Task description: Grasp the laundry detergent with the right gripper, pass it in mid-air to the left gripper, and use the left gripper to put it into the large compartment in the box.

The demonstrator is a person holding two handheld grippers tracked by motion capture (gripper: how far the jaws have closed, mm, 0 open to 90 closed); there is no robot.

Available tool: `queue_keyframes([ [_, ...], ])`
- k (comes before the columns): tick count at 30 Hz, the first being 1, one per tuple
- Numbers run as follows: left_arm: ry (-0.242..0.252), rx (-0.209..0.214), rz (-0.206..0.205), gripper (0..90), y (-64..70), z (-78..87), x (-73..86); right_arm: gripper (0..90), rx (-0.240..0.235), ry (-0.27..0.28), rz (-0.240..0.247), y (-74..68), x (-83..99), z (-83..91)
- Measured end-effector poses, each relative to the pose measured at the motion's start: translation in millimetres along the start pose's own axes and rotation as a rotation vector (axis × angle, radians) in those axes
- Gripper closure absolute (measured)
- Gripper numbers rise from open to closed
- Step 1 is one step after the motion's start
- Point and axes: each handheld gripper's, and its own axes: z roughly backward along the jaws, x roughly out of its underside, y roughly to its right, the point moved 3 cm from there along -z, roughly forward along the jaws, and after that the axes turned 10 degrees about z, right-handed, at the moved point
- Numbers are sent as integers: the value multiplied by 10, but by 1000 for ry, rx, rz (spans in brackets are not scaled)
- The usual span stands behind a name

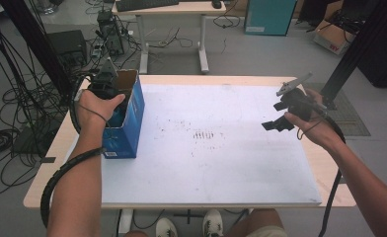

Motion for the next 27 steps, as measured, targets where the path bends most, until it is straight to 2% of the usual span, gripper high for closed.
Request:
queue_keyframes([
  [19,3,1,-3,363,-1,-3,0,78,-2,-6,-4,-9,-21,3],
  [24,3,1,-2,363,-2,-4,-2,78,-5,-5,9,3,-13,0],
  [25,3,1,-3,363,-2,-4,-2,78,-1,-5,-7,-5,-14,0],
  [27,2,0,-4,363,-2,-4,-3,78,0,-4,-6,-1,-12,4],
])
